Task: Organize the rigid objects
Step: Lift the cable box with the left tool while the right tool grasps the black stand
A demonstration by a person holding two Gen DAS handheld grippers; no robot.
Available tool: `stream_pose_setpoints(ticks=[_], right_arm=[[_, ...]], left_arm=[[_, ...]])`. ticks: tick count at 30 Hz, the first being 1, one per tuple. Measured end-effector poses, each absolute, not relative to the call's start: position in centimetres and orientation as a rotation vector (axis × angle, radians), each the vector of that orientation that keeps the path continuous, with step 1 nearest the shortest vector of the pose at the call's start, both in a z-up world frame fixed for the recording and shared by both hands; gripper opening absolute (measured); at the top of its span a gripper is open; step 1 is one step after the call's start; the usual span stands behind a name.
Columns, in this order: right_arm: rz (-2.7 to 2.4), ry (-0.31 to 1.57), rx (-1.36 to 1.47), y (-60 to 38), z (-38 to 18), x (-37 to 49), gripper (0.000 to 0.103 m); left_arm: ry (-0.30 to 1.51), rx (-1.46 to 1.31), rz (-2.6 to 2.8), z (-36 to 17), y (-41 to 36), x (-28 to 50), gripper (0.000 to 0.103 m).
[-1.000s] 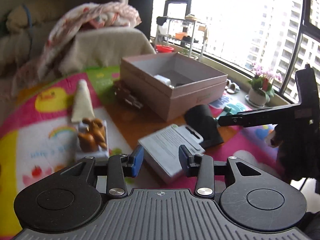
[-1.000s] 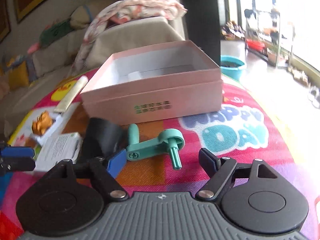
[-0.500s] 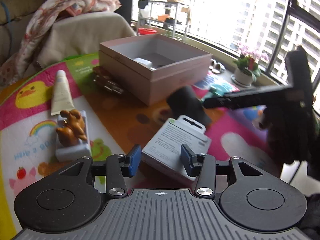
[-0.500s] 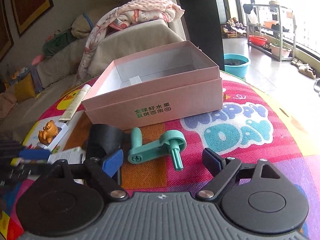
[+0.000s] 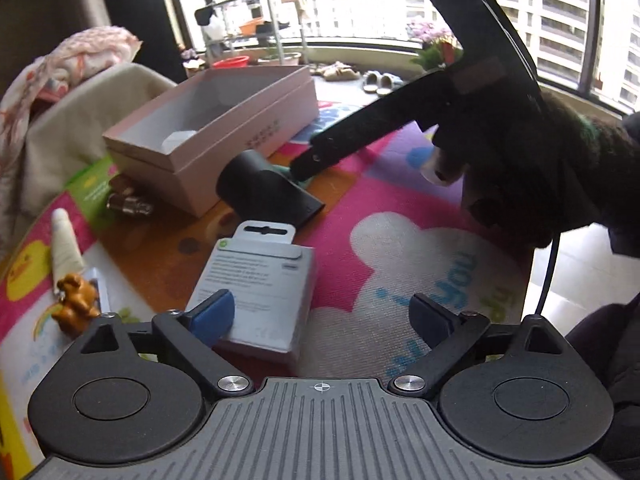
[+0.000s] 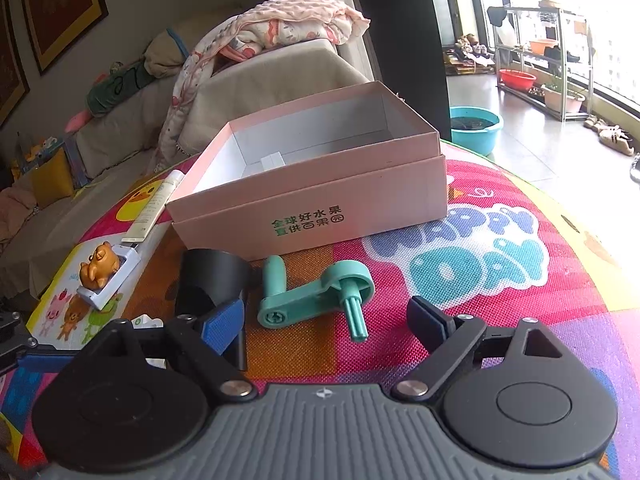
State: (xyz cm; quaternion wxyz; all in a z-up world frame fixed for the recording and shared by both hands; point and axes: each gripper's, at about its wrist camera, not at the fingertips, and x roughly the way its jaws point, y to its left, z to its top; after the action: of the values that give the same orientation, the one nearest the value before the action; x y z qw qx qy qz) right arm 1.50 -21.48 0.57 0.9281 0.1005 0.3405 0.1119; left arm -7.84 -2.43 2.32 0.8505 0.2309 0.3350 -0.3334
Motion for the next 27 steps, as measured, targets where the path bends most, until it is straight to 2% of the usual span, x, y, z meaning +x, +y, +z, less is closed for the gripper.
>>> stream_pose_setpoints(ticks=[6,13,17,18,20,23,27], right_arm=[[0.232,0.696,0.213,-21.6,0.6,1.5,0.09],[0.253,0.699,0.215,-21.4,0.5,1.7,0.097],[0.278,0.711,0.216,-21.3,0.4,2.1,0.103],[0.282,0.715,0.215,-21.4,0.4,2.1,0.103],[0.297,0.731,0.209,-21.5,0.5,2.2,0.103],[0.316,0.753,0.157,-21.1,0.6,2.5,0.103],[0.301,0.739,0.119,-20.4,1.2,1.7,0.103]], left_arm=[[0.63,0.469,-0.572,3.4,-1.5,-6.5,0.095],[0.748,0.296,-0.589,1.3,-0.4,-2.4,0.095],[0.747,0.24,-0.587,0.6,-0.3,-1.6,0.095],[0.743,0.244,-0.592,0.6,-0.3,-1.8,0.094],[0.726,0.23,-0.585,0.7,0.2,-2.5,0.084],[0.714,0.184,-0.526,0.8,1.6,-3.5,0.076],[0.724,0.107,-0.259,0.8,4.1,-4.4,0.074]])
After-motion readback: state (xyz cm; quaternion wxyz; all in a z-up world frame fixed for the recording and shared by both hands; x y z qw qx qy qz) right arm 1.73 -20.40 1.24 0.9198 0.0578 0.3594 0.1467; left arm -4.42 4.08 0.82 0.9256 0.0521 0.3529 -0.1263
